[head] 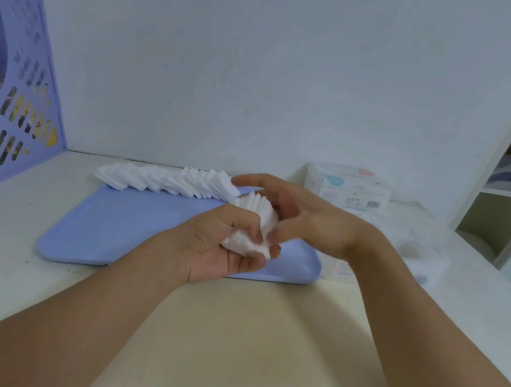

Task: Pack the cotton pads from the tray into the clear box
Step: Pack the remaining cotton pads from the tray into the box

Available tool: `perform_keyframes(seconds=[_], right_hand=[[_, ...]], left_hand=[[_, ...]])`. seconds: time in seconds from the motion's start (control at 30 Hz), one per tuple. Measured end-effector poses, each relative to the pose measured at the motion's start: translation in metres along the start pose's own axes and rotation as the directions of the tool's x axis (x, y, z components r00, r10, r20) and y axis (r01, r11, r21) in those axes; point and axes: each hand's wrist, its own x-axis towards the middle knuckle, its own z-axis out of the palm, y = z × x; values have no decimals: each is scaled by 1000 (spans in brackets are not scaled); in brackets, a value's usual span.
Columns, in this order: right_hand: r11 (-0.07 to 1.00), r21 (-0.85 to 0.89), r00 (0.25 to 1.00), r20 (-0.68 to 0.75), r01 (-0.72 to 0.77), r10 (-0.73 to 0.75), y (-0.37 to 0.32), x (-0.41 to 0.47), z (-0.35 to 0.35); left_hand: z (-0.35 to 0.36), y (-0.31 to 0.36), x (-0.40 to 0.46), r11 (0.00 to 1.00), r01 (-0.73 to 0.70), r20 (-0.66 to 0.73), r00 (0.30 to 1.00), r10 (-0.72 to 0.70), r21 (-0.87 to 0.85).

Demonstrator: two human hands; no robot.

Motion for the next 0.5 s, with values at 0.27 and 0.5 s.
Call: perform_keyframes(seconds=[0.27, 0.5], right_hand=[[1000, -19, 1000, -23, -15, 15, -15, -27, -22], [991, -60, 973, -206, -120, 106, -14, -67, -53]], left_hand=[[35, -2, 0, 997, -51, -5, 999, 52, 61], [65, 23, 19, 929, -51, -28, 997, 66, 367]])
